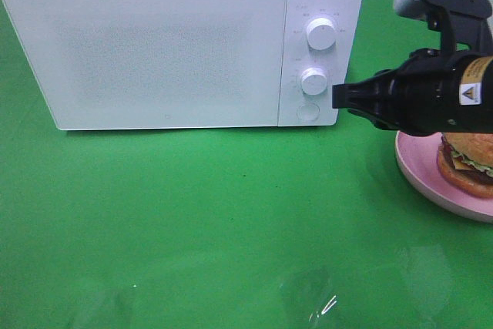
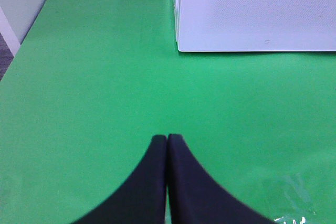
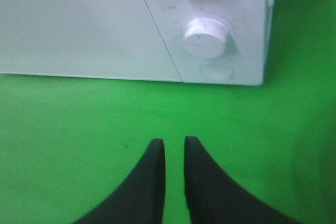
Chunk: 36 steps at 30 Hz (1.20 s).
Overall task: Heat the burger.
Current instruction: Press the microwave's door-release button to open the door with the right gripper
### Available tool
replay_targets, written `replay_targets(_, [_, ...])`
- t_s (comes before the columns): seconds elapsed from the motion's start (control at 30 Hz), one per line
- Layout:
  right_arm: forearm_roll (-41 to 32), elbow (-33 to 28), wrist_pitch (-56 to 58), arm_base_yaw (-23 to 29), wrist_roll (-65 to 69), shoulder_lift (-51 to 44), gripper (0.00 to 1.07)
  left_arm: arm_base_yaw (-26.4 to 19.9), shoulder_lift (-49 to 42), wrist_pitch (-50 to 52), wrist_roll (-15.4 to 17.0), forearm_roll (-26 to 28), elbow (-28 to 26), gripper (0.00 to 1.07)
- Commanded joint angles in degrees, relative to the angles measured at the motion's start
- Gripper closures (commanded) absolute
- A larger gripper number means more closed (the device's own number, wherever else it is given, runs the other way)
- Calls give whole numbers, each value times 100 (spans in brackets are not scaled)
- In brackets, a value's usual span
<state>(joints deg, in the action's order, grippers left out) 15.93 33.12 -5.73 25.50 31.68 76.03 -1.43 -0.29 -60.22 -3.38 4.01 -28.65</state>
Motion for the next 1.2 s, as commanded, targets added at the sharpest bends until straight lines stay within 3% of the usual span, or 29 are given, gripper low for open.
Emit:
replay_targets(0.03, [92,-6,968,-11,-103,-447,91,23,-126,74,-11,11,11,106])
replay_targets(0.13, [46,-6,2550,-11,-407,-1146,84,23,-126,74,-11,11,11,106])
replay_targets(0.23, [-120,-6,3272,-11,-728,-1524,80,23,-126,74,-11,11,11,106])
replay_targets(0.33, [-435,-6,4228,-11,-1180,-2034,71,23,-126,74,-11,11,11,106])
replay_targets(0.37, [-676,-6,4756,-11,-1358,-2469,61,23,-126,74,-11,11,11,106])
replay_targets(0.47, [-699,-6,4790,-11,-1358,-2567,59,23,-126,74,-11,11,11,106])
replay_targets(0.63, [-733,-6,4418,-11,-1358,-2785,45,23,-126,74,-11,11,11,106])
replay_targets(0.93, [-498,-6,4057,-11,-1398,-2785,47,23,-126,74,-11,11,11,106])
replay_targets(1.0, [-481,-6,3633,-11,-1398,-2785,59,23,-126,74,-11,11,11,106])
replay_targets(1.1, [-481,-6,3472,-11,-1398,-2785,63,23,-126,74,-11,11,11,106])
replay_targets(1.13, [-481,-6,3157,-11,-1398,-2773,72,23,-126,74,-11,11,11,106])
replay_targets(1.17, [-481,-6,3157,-11,-1398,-2773,72,23,-126,74,-11,11,11,106])
replay_targets(1.2, [-481,-11,2802,-11,-1398,-2699,83,23,-126,74,-11,11,11,106])
